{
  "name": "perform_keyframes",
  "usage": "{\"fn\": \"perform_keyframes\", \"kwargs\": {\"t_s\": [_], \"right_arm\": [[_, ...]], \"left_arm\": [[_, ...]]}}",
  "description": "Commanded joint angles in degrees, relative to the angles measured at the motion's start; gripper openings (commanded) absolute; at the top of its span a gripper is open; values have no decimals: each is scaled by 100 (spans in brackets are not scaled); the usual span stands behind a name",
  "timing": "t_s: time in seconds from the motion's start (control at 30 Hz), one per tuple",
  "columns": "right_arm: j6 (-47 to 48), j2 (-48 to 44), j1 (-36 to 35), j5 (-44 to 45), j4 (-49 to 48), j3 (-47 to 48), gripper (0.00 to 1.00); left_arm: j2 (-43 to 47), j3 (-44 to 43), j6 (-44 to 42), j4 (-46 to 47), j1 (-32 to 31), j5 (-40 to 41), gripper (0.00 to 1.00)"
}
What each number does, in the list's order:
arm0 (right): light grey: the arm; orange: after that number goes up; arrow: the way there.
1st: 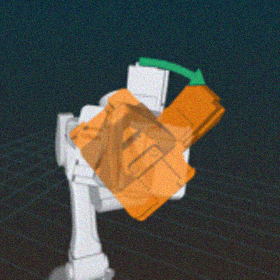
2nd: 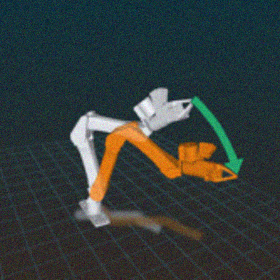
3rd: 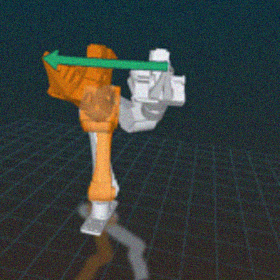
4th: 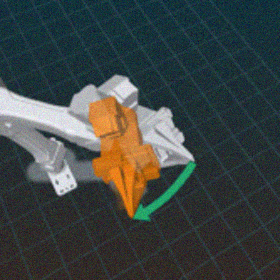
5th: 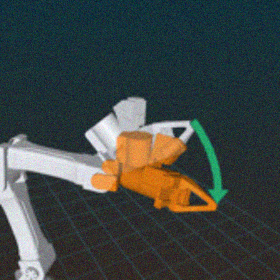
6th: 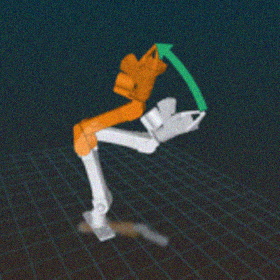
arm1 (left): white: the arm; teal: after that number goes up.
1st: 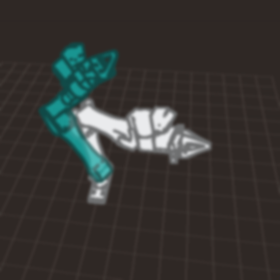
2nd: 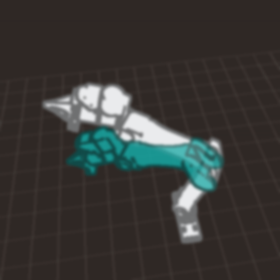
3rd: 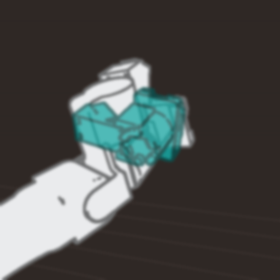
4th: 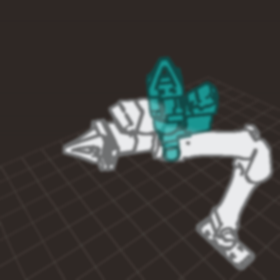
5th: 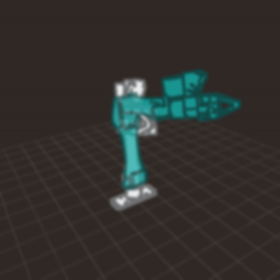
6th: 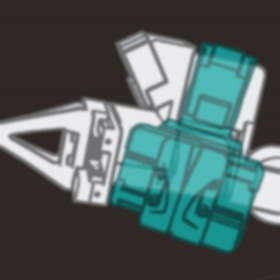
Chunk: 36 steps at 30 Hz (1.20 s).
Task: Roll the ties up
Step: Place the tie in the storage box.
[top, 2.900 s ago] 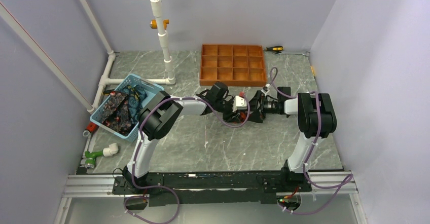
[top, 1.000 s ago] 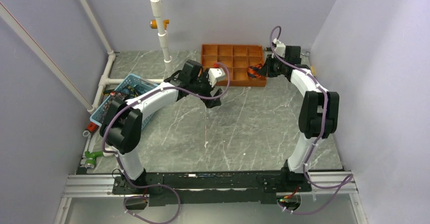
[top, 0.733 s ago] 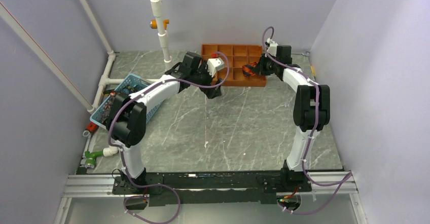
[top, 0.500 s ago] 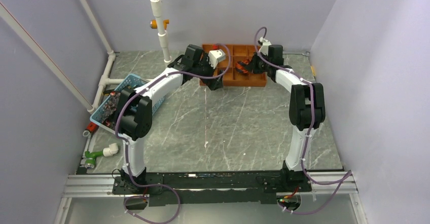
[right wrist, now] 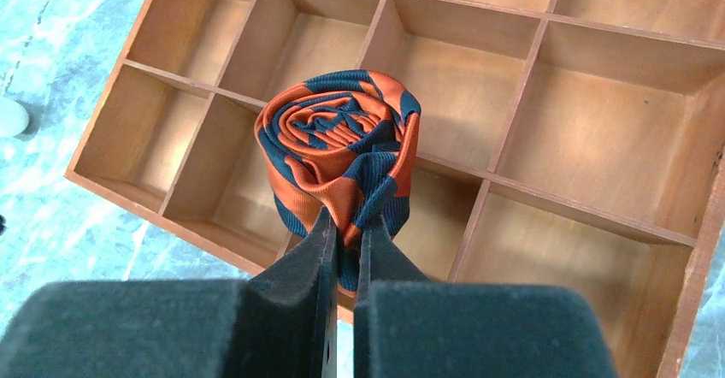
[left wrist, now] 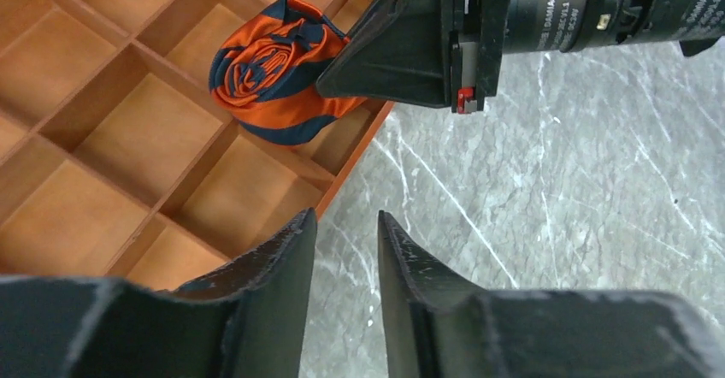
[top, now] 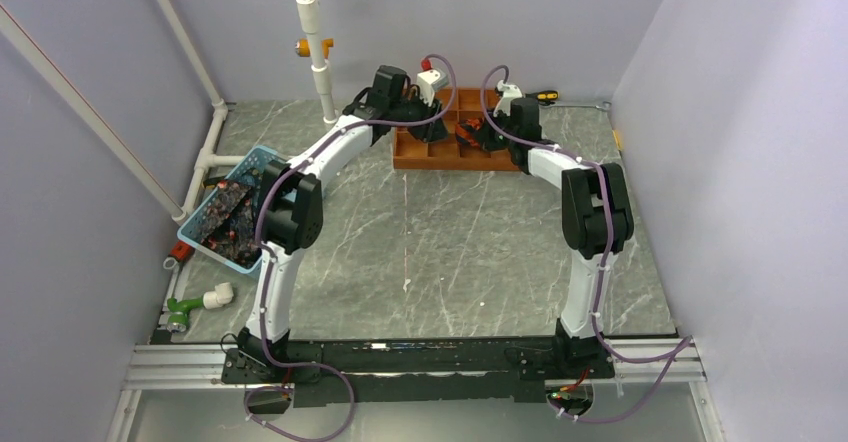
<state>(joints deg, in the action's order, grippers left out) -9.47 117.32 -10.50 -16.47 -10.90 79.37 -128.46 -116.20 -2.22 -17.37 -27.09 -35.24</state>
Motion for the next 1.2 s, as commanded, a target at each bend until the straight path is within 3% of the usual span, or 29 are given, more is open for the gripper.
{"fn": "perform_keyframes", "kwargs": {"t_s": [0.0, 0.4, 1.17], "right_arm": [[71, -5, -71, 698, 17, -371, 0], [103, -511, -14, 704, -147, -944, 0], [-13, -492, -22, 1506, 589, -675, 0]], "left_arm": [[-273, -358, 581, 488, -42, -472, 35], [-318, -90, 456, 902, -164, -578, 35], [-258, 471, 319, 1142, -230, -325, 37]]}}
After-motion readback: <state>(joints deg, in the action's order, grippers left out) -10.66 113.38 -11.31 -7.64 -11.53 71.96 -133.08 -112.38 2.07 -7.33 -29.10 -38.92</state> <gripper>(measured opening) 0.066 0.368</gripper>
